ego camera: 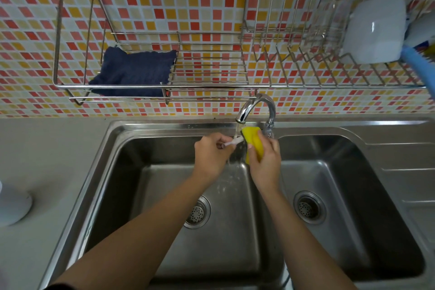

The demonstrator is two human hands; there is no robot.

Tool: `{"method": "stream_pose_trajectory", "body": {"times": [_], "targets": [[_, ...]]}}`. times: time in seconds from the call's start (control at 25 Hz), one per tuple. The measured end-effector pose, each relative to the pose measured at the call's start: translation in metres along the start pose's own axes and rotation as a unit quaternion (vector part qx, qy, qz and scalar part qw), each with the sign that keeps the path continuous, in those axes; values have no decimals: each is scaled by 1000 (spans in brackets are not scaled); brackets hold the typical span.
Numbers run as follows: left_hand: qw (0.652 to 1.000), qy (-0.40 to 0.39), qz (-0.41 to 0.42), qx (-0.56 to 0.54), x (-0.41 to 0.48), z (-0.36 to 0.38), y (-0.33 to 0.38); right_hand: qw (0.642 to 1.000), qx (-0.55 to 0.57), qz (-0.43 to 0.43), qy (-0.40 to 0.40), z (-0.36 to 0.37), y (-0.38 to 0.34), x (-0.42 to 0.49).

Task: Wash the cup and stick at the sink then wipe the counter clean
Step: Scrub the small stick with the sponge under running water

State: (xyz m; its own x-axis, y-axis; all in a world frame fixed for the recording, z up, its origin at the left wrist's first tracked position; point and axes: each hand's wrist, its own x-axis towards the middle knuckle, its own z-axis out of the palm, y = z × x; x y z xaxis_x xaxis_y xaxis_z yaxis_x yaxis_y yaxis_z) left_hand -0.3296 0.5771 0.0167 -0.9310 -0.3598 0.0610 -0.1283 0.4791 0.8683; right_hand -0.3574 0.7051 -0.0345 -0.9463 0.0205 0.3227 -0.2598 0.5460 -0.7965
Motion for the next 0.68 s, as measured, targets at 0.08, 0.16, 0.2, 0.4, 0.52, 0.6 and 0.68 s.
{"method": "stream_pose_trajectory", "body": {"times": [0.08, 0.16, 0.2, 0.4, 0.52, 0.6, 0.68], "targets": [[1000, 6, 24, 4, -1, 0, 0, 999, -4, -35, -8, 0, -1, -3], [999, 7, 42, 11, -2, -1, -1, 999, -7, -34, -14, 1, 1, -2], [999, 4, 45, 16, -4, -1, -1, 1000, 2, -3, -2, 1, 1, -1], [996, 7, -62, -66, 0, 3, -7, 999, 3, -33, -18, 4, 0, -4], [950, -11, -200, -239, 1, 6, -7, 999, 38, 29, 26, 3, 1, -2], [906, -27, -249, -342, 1, 2, -3, 1000, 25, -6, 10, 3, 1, -3], [884, -47, -264, -383, 1, -2, 1, 1000, 23, -2, 8, 3, 0, -1]]}}
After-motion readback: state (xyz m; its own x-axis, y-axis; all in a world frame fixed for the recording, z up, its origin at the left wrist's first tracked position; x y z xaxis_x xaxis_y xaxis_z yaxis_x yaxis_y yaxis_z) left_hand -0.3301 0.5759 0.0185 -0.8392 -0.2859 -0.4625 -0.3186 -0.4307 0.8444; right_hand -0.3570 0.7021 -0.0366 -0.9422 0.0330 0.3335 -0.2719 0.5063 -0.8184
